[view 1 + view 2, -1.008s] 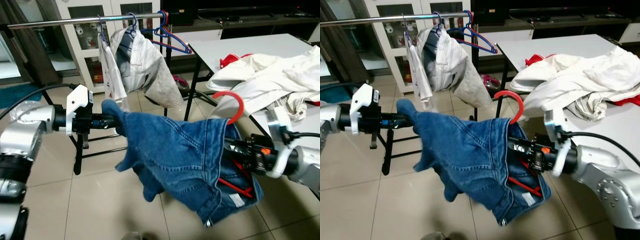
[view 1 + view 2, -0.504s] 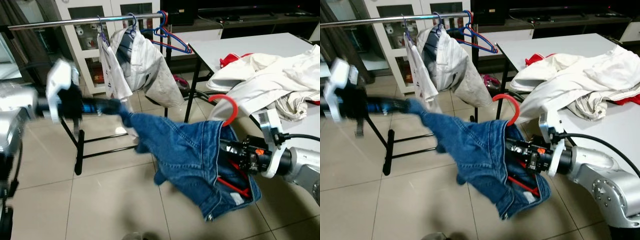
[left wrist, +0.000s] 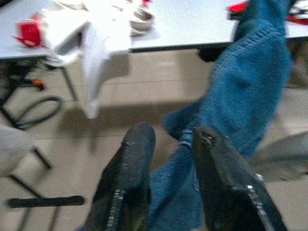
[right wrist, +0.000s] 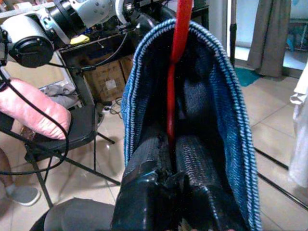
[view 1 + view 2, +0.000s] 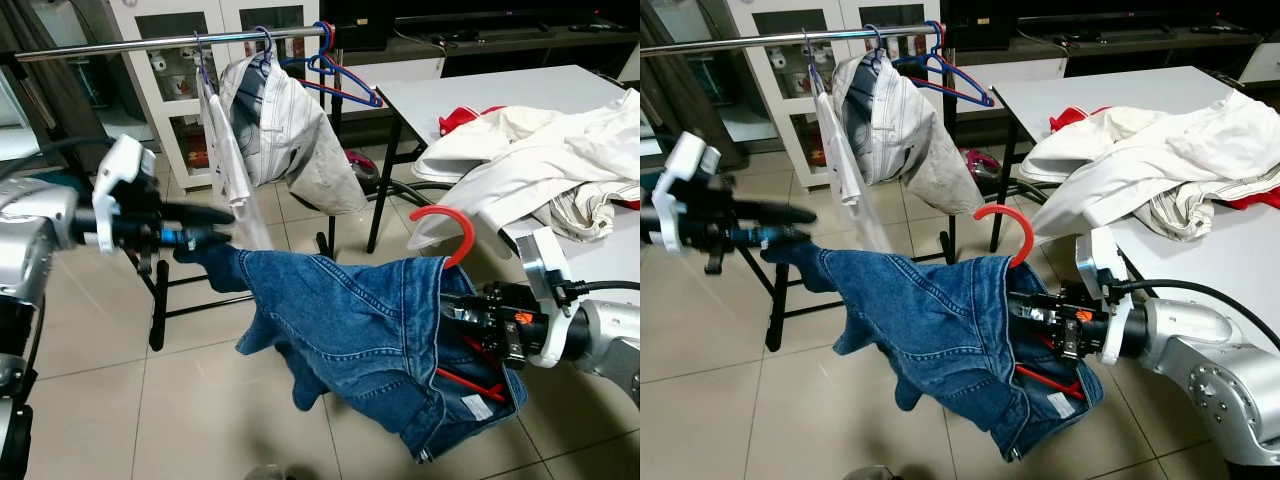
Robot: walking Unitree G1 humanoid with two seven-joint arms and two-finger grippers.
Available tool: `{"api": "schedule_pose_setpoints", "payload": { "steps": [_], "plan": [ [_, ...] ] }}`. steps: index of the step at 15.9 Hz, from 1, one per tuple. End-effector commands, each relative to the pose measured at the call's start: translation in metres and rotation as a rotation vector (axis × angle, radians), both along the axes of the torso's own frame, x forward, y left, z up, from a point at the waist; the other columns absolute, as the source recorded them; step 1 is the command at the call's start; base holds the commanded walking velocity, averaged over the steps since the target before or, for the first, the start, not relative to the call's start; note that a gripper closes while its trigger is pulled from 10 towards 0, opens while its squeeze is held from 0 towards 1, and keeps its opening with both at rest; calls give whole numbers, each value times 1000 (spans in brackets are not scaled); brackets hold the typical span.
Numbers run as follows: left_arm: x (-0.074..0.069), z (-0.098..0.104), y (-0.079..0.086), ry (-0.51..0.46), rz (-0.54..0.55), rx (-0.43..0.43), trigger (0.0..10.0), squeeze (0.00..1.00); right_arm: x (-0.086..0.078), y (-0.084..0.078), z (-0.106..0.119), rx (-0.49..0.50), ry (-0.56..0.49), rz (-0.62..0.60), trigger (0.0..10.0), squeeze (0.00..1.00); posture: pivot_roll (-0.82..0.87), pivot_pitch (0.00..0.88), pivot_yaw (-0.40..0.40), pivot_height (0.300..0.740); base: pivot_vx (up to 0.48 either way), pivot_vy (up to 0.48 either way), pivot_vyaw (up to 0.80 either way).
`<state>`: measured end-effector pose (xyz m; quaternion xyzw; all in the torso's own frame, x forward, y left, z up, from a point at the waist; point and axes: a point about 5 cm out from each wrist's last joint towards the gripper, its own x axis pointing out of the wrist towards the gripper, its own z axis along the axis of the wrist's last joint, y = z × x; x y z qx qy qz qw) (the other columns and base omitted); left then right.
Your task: Hang hanger
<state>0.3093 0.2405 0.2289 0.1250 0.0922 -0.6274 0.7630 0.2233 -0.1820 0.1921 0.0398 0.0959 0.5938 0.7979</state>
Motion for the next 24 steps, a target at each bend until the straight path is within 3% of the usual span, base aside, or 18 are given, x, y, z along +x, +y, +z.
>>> {"api": "schedule_pose_setpoints", "payload": {
  "steps": [1,5,6,7,8,9,10,18,24],
  "plan": [
    [-1,0,0,14,-17,0,10000,1000,-2,0,11,11,-60,19,10000,0,37,0,77,740,0,0,0],
    [0,-9,1,18,-46,77,10000,1000,-3,1,14,16,-69,35,10000,0,34,0,75,740,0,0,0],
    [0,-21,4,10,-50,154,10000,75,-3,1,16,23,-72,44,10000,0,34,0,70,740,0,0,0],
    [0,-28,5,-1,-59,190,7255,0,-3,0,18,28,-73,50,10000,0,33,0,69,740,0,0,0],
    [-1,-30,6,-10,-63,198,7255,0,-3,0,18,29,-73,52,10000,0,33,0,69,740,0,0,0],
    [-1,-35,8,-18,-63,231,824,0,-3,1,19,32,-75,58,10000,0,33,0,69,740,0,0,0],
    [0,-38,8,-18,-52,237,0,0,-3,1,21,37,-77,63,10000,0,34,0,68,740,0,0,0],
    [14,-37,0,-102,-6,178,0,0,-2,1,24,43,-78,70,10000,0,28,0,69,740,0,0,0],
    [17,-33,3,-116,47,143,0,0,0,0,24,58,-85,47,10000,0,27,0,71,740,0,0,0]
  ]
}}
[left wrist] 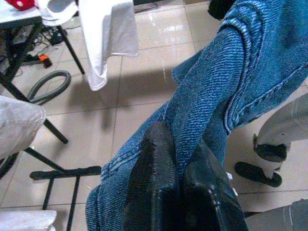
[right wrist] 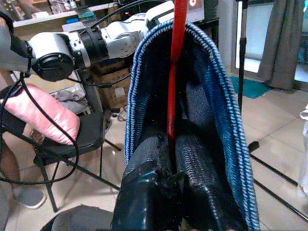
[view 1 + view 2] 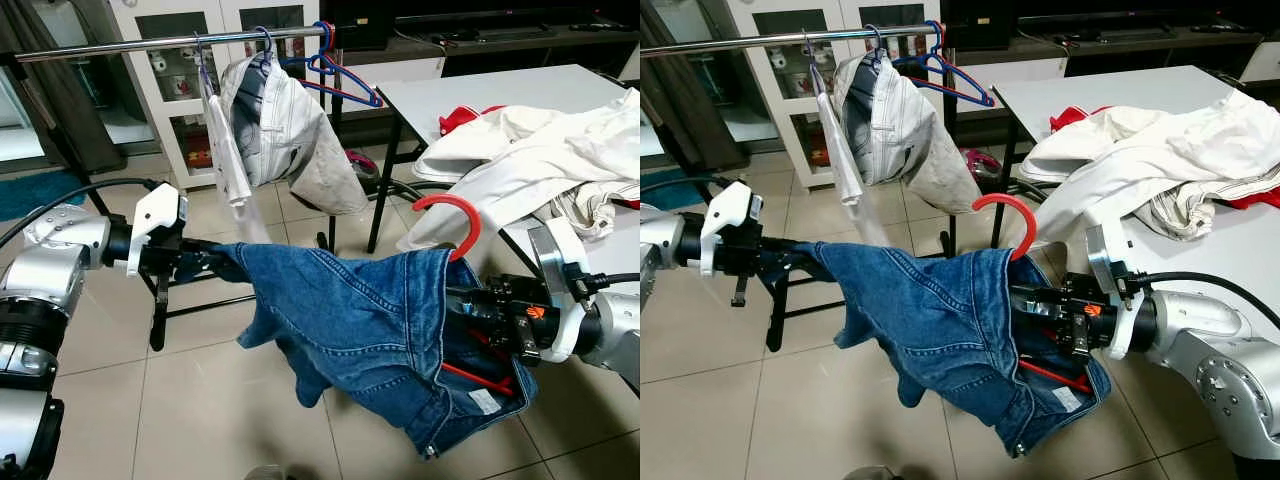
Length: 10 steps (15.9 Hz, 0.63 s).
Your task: Hang hanger
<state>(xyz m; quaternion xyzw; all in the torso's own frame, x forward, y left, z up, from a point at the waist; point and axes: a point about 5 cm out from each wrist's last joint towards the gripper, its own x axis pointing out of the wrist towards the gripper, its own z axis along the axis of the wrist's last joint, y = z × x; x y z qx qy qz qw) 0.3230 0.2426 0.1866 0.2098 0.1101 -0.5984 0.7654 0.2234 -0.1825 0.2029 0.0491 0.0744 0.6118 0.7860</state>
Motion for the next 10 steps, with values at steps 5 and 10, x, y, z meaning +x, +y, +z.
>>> {"api": "schedule_pose_setpoints", "payload": {
  "steps": [5,10],
  "plan": [
    [-2,8,16,-35,96,-51,0,0,3,-2,17,38,-79,-27,10000,0,27,0,70,740,0,0,0],
    [-11,3,44,-33,243,-61,0,0,5,-6,19,53,-86,-51,10000,0,31,0,69,740,0,0,0]
  ]
}}
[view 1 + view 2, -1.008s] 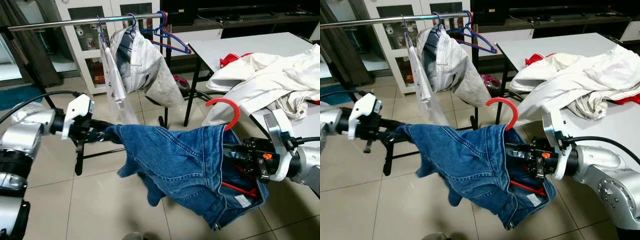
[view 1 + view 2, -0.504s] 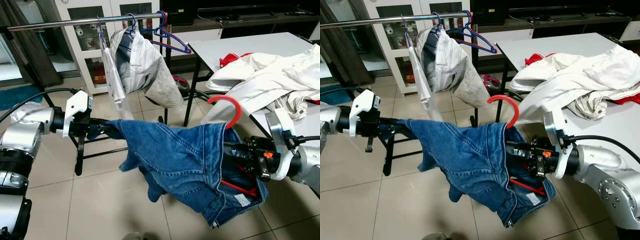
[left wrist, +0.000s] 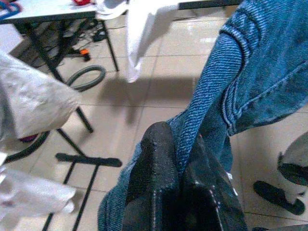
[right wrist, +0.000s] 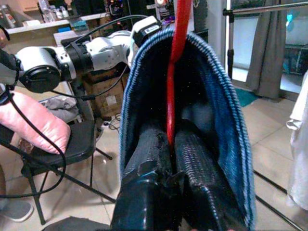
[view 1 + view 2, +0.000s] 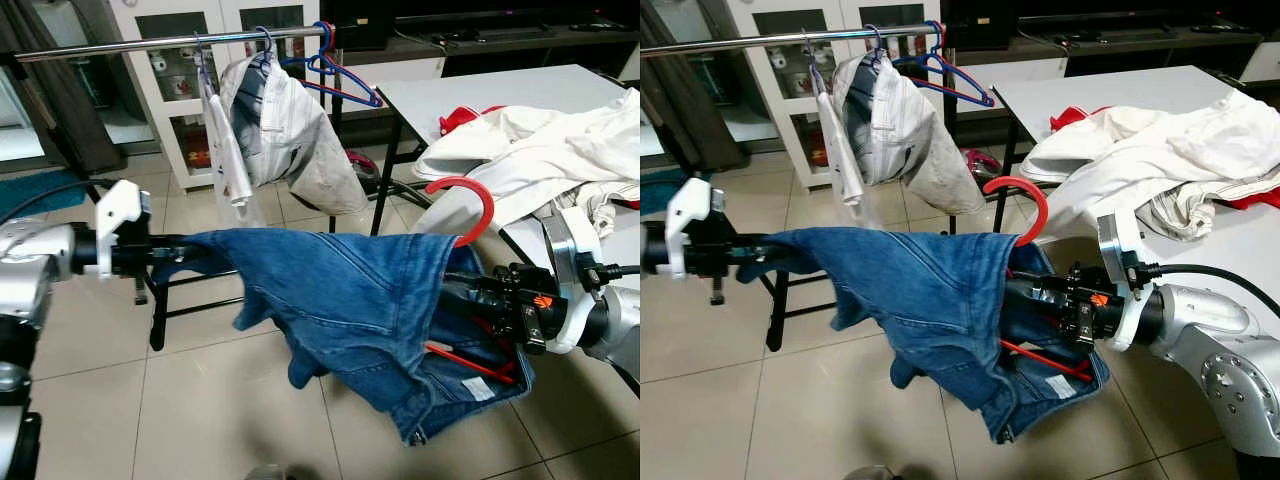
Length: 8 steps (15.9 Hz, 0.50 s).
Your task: Hang hanger
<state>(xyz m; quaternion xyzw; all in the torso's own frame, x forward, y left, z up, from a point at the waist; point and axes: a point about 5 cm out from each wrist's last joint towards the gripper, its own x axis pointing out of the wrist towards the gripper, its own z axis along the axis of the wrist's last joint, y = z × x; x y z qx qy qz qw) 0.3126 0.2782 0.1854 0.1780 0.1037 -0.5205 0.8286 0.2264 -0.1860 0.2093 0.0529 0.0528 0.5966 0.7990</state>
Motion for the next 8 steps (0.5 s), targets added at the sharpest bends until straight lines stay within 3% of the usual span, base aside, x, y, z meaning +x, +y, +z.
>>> {"api": "schedule_pose_setpoints", "payload": {
  "steps": [1,4,8],
  "plan": [
    [-2,4,14,-10,71,3,0,0,2,-4,13,25,-58,-12,10000,0,31,0,69,740,0,0,0],
    [-7,0,26,0,130,4,0,0,2,-5,14,30,-61,-18,10000,0,35,0,70,740,0,0,0],
    [-14,-9,31,32,149,1,0,0,3,-6,15,38,-64,-30,10000,0,35,0,72,740,0,0,0]
  ]
}}
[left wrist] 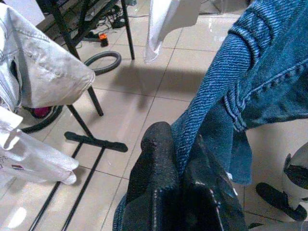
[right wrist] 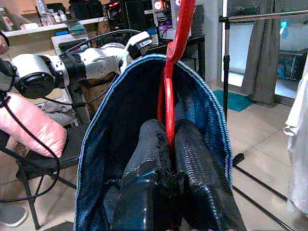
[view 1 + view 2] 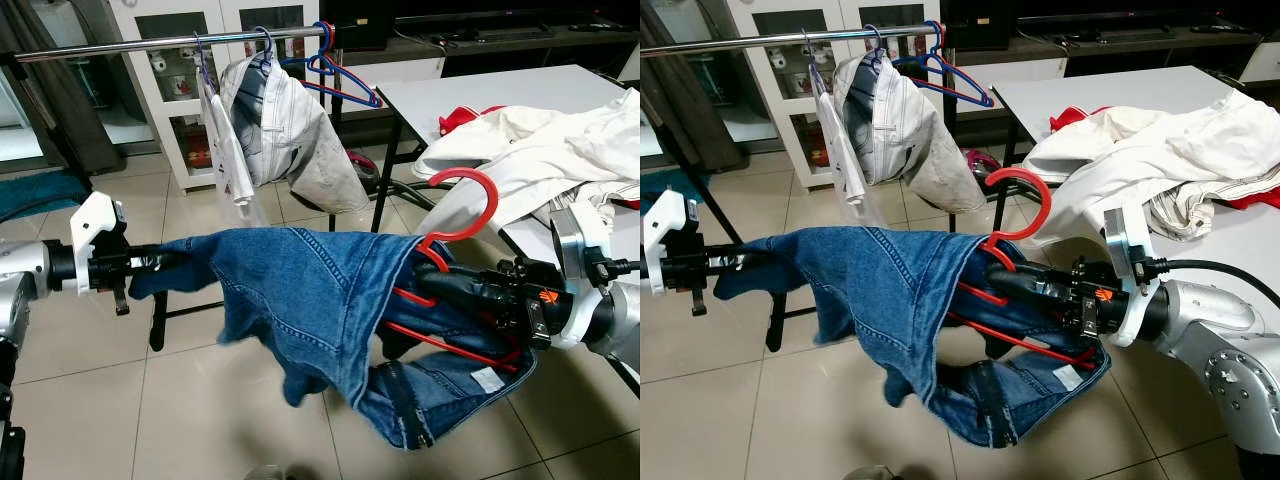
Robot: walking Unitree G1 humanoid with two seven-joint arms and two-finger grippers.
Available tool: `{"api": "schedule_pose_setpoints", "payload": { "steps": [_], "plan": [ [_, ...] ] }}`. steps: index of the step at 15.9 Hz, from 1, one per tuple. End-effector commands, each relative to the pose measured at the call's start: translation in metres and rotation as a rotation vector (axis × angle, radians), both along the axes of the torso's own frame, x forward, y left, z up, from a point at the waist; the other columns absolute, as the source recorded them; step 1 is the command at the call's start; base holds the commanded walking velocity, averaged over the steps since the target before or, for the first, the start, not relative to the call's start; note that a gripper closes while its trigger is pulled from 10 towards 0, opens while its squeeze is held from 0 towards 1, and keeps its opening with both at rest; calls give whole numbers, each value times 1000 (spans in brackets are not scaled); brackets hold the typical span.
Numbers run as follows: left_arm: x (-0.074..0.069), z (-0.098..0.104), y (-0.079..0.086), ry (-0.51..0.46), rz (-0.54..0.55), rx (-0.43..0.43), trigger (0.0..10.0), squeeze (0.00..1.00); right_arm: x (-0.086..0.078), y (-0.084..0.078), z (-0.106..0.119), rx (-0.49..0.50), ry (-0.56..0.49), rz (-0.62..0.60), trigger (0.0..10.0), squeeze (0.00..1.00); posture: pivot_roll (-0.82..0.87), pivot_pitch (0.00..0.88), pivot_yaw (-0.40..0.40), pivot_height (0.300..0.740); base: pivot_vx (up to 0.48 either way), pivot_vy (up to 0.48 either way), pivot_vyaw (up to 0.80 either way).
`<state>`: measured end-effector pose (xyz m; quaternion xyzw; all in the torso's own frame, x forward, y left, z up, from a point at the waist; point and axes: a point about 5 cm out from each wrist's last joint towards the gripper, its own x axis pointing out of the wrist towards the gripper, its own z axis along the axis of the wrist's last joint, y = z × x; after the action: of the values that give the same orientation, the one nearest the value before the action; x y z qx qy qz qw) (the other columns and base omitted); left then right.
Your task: Hang hanger
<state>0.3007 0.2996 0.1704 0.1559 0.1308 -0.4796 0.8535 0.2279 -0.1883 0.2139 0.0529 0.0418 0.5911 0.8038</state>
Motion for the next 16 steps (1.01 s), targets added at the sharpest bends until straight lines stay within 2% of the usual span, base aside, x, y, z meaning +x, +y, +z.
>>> {"api": "schedule_pose_setpoints", "payload": {
  "steps": [1,8,16],
  "plan": [
    [-3,4,10,-10,48,13,0,0,1,-4,11,28,-47,-18,10000,0,35,0,72,740,0,0,0],
    [-16,-5,29,28,126,35,0,0,2,-12,13,40,-55,-52,10000,0,34,0,74,740,0,0,0],
    [-26,-17,32,58,146,24,0,0,5,-13,15,48,-63,-53,10000,0,38,0,59,740,0,0,0]
  ]
}}
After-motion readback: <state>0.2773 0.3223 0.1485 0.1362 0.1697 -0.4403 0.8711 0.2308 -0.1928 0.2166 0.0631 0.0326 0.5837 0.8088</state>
